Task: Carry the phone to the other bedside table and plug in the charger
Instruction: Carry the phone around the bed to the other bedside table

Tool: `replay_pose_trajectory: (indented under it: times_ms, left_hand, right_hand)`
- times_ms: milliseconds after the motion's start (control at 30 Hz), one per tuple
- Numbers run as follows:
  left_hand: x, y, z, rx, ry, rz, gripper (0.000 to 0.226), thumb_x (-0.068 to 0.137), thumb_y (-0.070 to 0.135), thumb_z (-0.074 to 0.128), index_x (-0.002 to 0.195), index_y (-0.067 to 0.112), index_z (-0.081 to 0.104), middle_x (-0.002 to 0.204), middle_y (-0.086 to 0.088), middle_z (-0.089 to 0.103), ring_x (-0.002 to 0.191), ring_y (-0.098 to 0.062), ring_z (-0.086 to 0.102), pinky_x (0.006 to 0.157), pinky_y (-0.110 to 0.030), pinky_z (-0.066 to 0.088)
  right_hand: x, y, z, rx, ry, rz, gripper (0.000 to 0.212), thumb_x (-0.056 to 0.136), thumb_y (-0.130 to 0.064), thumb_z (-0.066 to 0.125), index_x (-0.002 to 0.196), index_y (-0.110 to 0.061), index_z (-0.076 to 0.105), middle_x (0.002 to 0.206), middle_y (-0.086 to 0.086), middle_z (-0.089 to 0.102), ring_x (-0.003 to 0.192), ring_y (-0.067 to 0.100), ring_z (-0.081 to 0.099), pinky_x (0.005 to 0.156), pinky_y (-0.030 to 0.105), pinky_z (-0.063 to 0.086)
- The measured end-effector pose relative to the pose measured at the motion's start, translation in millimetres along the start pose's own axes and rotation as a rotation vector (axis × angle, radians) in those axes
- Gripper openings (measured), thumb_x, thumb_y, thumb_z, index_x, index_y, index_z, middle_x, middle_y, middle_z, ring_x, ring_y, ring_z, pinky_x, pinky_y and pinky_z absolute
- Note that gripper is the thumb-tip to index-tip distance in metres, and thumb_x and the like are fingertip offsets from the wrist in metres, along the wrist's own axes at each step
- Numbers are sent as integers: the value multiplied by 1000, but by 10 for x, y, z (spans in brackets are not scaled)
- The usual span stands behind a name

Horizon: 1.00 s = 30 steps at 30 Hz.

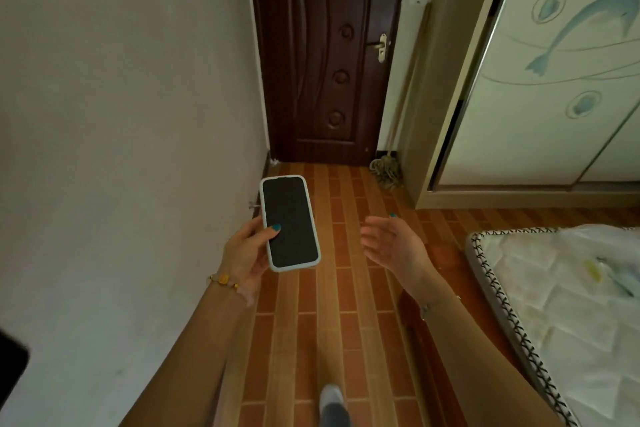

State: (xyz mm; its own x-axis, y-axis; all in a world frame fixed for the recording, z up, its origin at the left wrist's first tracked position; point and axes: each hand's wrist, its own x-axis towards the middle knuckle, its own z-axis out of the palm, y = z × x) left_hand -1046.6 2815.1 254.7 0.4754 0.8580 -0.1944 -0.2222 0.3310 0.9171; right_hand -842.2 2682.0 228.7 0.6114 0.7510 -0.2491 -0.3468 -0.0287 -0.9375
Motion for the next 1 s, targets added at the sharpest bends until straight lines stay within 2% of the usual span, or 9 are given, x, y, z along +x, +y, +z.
replay_pose_trajectory:
  times_ms: [133, 300, 567, 733, 933, 1000]
  left_hand:
    - [764, 138, 109, -13, 13, -5, 27, 83, 8, 61, 109, 13, 63, 101, -6, 69, 89, -21, 68, 57, -27, 58]
    - [1777, 353, 319, 9, 40, 16, 29, 83, 9, 61, 112, 13, 61, 102, -6, 69, 90, -23, 67, 59, -28, 59]
    - [3094, 548, 489, 6, 14, 24, 26, 83, 10, 60, 108, 17, 64, 100, -3, 71, 86, -18, 70, 60, -27, 59]
    - [3954, 554, 650, -10, -26, -30, 31, 83, 8, 60, 114, 12, 61, 104, -6, 69, 92, -20, 66, 61, -28, 59]
    - [5106, 593, 974, 36, -173, -127, 36, 83, 6, 59, 118, 9, 59, 113, -13, 66, 103, -29, 63, 83, -41, 53]
    - [5463, 661, 1102, 74, -223, -145, 35, 81, 6, 61, 116, 12, 61, 110, -10, 68, 101, -27, 65, 78, -39, 55]
  right_hand:
    - [832, -164, 169, 14, 1, 29, 36, 94, -34, 41, 99, -17, 72, 92, 2, 77, 87, 19, 71, 74, 34, 52]
    - [1930, -502, 400, 15, -26, 35, 35, 95, -34, 40, 100, -17, 71, 89, 0, 77, 84, 17, 73, 68, 31, 53]
    - [3175, -741, 559, -36, -29, 1, 36, 94, -37, 40, 101, -21, 71, 94, -1, 77, 89, 16, 72, 75, 33, 53]
    - [3852, -791, 526, 10, 55, 44, 36, 94, -36, 41, 98, -18, 72, 90, 1, 77, 85, 18, 73, 73, 34, 52]
    - [4622, -974, 415, 109, 197, 26, 36, 98, -31, 36, 99, -14, 68, 94, 5, 72, 90, 22, 67, 78, 37, 50]
    - [4851, -1050, 449, 151, 253, 26, 34, 97, -28, 38, 97, -13, 68, 92, 6, 72, 89, 23, 66, 75, 36, 49]
